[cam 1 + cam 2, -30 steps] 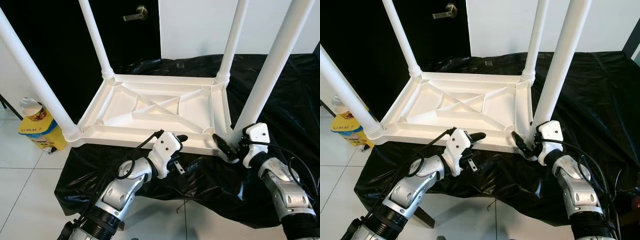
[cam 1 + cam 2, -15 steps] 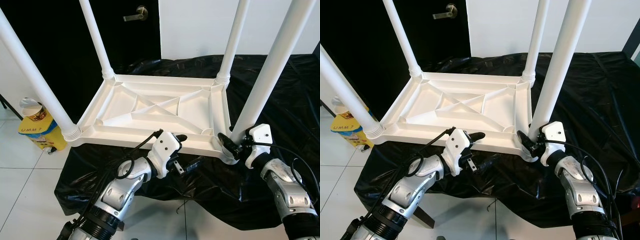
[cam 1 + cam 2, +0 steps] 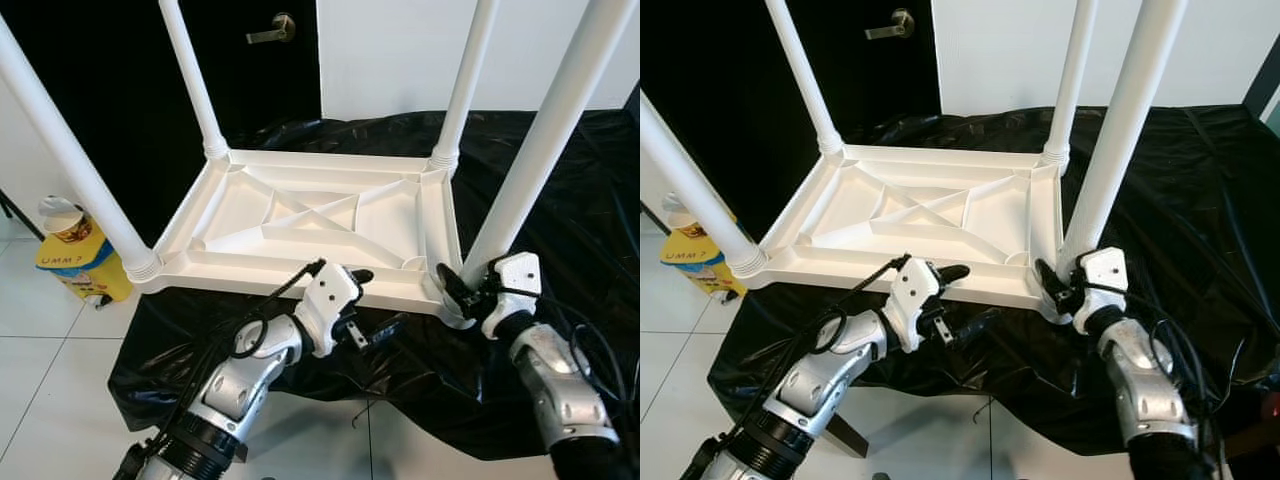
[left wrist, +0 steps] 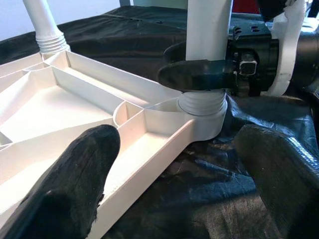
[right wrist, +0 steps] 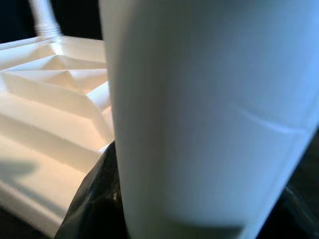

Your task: Building children table

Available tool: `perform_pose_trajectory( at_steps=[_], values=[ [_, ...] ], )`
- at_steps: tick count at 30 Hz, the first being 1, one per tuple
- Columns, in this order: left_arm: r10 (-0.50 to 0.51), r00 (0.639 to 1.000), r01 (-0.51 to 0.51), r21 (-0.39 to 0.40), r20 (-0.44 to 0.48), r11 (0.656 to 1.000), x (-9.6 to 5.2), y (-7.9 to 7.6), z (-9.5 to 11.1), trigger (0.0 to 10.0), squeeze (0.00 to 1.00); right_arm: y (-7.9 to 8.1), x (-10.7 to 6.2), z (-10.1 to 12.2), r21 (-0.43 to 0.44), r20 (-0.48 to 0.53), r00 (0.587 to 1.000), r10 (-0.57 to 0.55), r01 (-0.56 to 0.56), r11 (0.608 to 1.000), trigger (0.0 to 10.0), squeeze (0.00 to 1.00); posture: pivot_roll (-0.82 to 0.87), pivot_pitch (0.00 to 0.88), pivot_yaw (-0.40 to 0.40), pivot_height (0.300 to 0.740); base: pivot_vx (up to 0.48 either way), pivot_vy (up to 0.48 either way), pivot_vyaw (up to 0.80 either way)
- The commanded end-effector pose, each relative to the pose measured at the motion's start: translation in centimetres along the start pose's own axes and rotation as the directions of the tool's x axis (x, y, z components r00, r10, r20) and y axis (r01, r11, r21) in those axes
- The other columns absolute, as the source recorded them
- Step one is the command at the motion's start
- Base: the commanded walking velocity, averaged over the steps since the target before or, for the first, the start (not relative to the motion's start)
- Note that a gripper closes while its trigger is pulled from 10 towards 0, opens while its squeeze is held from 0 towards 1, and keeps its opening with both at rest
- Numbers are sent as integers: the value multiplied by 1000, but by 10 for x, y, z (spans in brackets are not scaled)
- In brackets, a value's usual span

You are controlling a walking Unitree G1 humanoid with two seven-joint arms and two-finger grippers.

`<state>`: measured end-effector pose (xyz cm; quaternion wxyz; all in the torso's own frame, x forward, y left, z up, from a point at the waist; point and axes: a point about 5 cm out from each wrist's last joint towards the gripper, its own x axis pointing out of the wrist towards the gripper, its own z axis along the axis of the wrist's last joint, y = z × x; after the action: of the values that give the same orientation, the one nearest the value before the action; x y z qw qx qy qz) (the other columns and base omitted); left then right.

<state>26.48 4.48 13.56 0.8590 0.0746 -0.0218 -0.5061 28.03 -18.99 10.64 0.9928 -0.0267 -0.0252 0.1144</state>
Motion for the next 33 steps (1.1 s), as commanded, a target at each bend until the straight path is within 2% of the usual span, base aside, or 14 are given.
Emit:
perform_pose_trajectory(
  at_steps=[1,4,11,14,15,16,20,33],
  values=[
    [-59,998,59,1,-12,998,-1,-4,-2,10000,0,11,-3,-18,27,-84,996,-24,26,999,10000,0,11,0,33,740,0,0,0],
    [-61,998,61,2,-13,998,-1,-3,-2,10000,0,16,-1,-20,38,-89,986,-142,146,989,10000,0,12,0,31,740,0,0,0],
    [-60,998,60,3,-13,998,-1,-3,-1,10000,0,17,1,-21,57,-94,978,-184,190,980,10000,0,13,0,30,740,0,0,0],
    [-57,998,57,2,-11,998,-1,-4,-2,10000,0,29,7,-20,85,-100,953,-285,293,952,10000,0,24,0,20,740,0,0,0],
    [-57,998,57,2,-11,998,-1,-4,-2,10000,0,29,7,-20,85,-100,953,-285,293,952,10000,0,24,0,20,740,0,0,0],
    [-55,998,55,2,-11,999,-1,-5,-2,10000,0,37,9,-20,102,-109,941,-321,332,938,10000,0,25,0,19,740,0,0,0],
    [-52,999,52,2,-11,999,-1,-5,-2,10000,0,48,11,-20,116,-112,935,-337,349,930,10000,0,24,0,17,740,0,0,0],
    [-56,998,56,2,-10,998,-1,-6,-2,10000,0,47,11,-16,100,-96,926,-365,374,922,10000,0,19,0,19,740,0,0,0]
  ],
)
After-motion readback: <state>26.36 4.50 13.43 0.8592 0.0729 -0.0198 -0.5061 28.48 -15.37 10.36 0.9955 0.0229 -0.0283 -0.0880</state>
